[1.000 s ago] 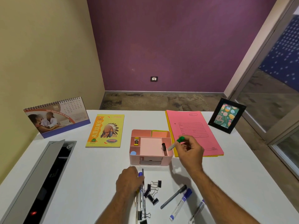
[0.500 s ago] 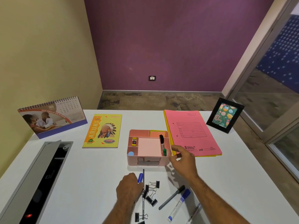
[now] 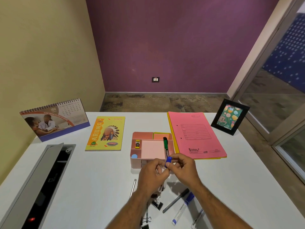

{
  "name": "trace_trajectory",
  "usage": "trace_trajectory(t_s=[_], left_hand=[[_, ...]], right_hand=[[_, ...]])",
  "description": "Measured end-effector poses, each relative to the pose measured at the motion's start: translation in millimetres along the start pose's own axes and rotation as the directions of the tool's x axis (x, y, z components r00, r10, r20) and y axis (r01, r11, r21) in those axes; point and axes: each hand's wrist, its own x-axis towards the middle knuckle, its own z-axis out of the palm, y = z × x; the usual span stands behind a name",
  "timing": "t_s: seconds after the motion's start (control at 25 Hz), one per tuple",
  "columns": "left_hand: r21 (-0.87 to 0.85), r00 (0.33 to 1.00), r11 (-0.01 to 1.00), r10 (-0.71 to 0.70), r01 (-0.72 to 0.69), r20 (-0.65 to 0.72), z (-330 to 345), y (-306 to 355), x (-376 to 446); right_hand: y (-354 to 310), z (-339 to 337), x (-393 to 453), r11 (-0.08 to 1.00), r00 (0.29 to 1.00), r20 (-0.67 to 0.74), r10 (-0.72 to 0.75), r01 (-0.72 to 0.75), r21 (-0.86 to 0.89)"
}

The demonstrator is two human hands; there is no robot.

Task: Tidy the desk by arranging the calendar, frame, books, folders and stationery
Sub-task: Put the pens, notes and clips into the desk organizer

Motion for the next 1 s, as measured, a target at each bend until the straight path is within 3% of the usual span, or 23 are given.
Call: trace_trajectory(t_s=[0.28, 0.44, 0.64, 0.84, 1.0], left_hand=[[-0.029, 0.999, 0.999, 0.038, -0.038, -0.005, 4.7, 2.3, 5.8], [-0.083, 0.997, 0.994, -0.071, 0.073, 0.023, 10.1, 4.5, -5.0], [0.244, 0.953, 0.950, -0.240, 0.192, 0.184, 34.8, 1.9, -32.6], [0.509, 0.875, 0.857, -0.303, 0.077, 0.378, 61.0, 2.7, -56.5], [0.622, 0.803, 0.783, -0.355, -0.024, 0.479, 69.6, -2.4, -61.4]], right_hand=[[-9.3, -6.9, 3.8, 0.998, 1.000, 0.019, 0.016, -0.017, 0.057], [-12.6, -18.9, 9.4, 0.999, 0.997, -0.075, 0.019, -0.016, 0.035], [-19.2, -36.0, 21.1, 0.998, 0.958, -0.282, -0.048, 0.038, -0.043], [-20.8, -29.2, 23.2, 0.996, 0.940, -0.332, -0.079, 0.057, -0.075], [-20.5, -23.4, 26.1, 0.995, 0.938, -0.337, -0.082, 0.058, -0.082]])
